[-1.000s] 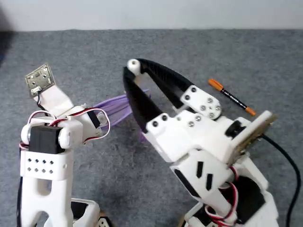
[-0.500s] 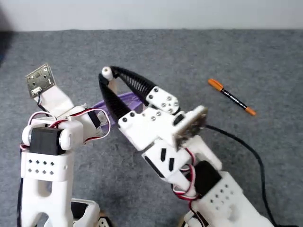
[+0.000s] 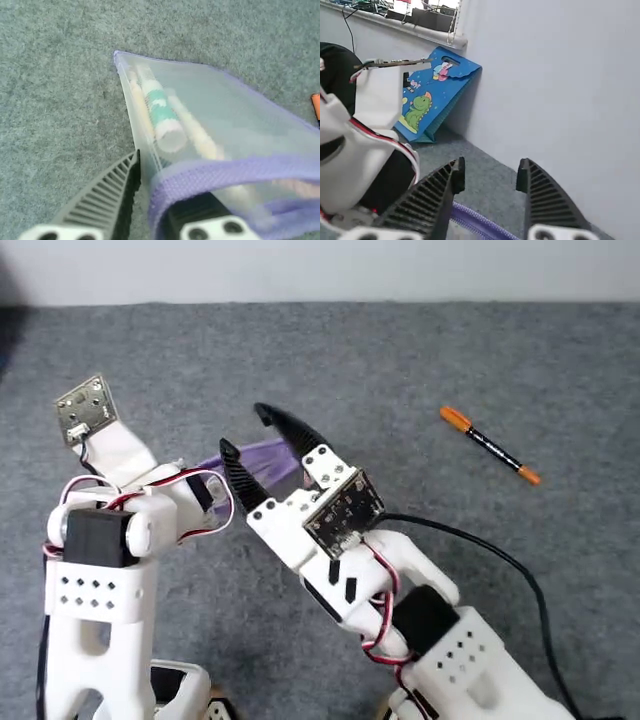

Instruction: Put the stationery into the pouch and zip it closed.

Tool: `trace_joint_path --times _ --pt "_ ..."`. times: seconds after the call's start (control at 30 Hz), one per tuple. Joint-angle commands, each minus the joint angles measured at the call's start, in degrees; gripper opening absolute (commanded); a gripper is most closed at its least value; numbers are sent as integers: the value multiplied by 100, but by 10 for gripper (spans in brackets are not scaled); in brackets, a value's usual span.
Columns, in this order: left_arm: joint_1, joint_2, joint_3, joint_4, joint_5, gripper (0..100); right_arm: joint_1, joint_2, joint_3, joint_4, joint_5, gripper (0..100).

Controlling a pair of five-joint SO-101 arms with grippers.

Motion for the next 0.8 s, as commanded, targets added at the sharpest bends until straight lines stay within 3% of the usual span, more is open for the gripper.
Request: trace_joint_path --times 0.0,0.13,0.3,0.53,0.67,0.77 --pt "-9 26 -4 -167 44 13 13 -347 -615 488 53 158" --pt "-9 26 -13 -167 44 13 532 -470 -879 936 26 95" --pt "-9 26 -13 -167 44 13 2114 -382 -905 1560 -352 6" --pt "-9 26 -13 -167 44 13 3688 971 -1714 3512 -211 15" --pt "-18 26 -13 -167 44 13 4180 2132 -2558 4356 -158 19" --pt "-18 26 -13 -149 44 13 4400 3020 -3077 4936 404 19"
